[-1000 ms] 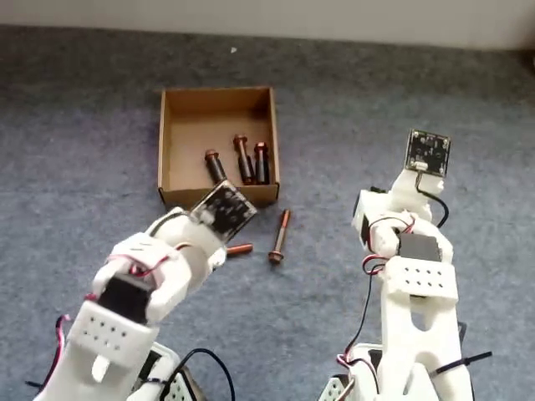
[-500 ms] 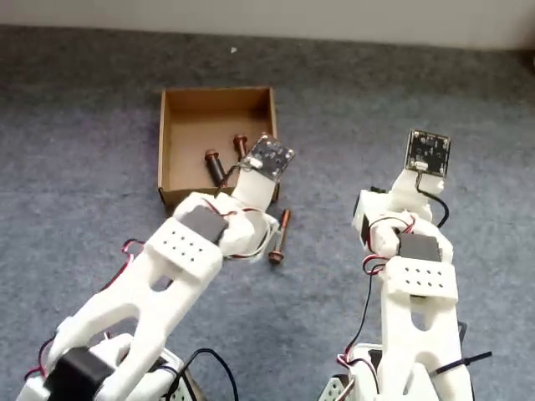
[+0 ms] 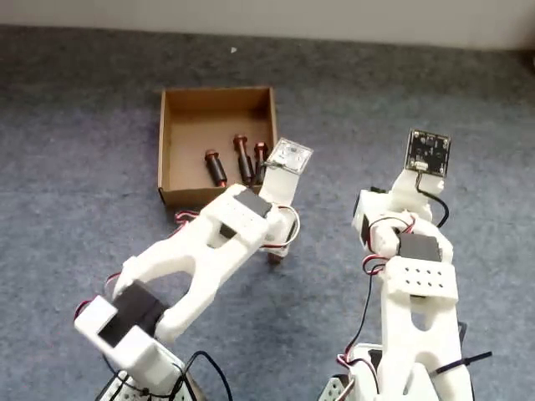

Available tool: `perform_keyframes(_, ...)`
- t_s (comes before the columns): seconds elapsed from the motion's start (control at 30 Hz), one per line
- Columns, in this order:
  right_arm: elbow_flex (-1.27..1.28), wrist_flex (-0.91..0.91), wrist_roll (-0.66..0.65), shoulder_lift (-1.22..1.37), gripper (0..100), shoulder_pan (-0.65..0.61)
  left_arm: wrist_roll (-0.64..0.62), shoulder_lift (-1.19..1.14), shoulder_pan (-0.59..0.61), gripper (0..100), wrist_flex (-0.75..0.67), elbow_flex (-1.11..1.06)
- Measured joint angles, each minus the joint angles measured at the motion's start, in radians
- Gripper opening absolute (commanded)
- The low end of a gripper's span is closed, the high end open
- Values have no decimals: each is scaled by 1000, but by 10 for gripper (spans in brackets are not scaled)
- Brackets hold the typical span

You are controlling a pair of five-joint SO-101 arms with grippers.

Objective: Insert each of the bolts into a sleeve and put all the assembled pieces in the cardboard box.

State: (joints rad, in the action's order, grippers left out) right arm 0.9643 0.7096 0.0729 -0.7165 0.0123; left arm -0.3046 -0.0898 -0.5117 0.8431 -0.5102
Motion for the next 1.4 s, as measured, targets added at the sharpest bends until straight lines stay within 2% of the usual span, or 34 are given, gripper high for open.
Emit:
perform_keyframes(0.2,0,0,0,0,5,0,-55,-146,0,172,2,97)
perform_keyframes(0.43,0,0,0,0,5,0,-61,-180,-43,7,54,161)
perform_keyframes(0.63,0,0,0,0,5,0,-61,-180,-109,6,58,161)
perform_keyframes(0.83,0,0,0,0,5,0,-64,-180,-124,5,64,161)
perform_keyframes(0.97,0,0,0,0,5,0,-66,-180,-124,5,135,192)
perform_keyframes(1.23,0,0,0,0,5,0,-87,0,-126,5,224,169)
perform_keyframes(1.4,0,0,0,0,5,0,-247,161,-118,6,227,86)
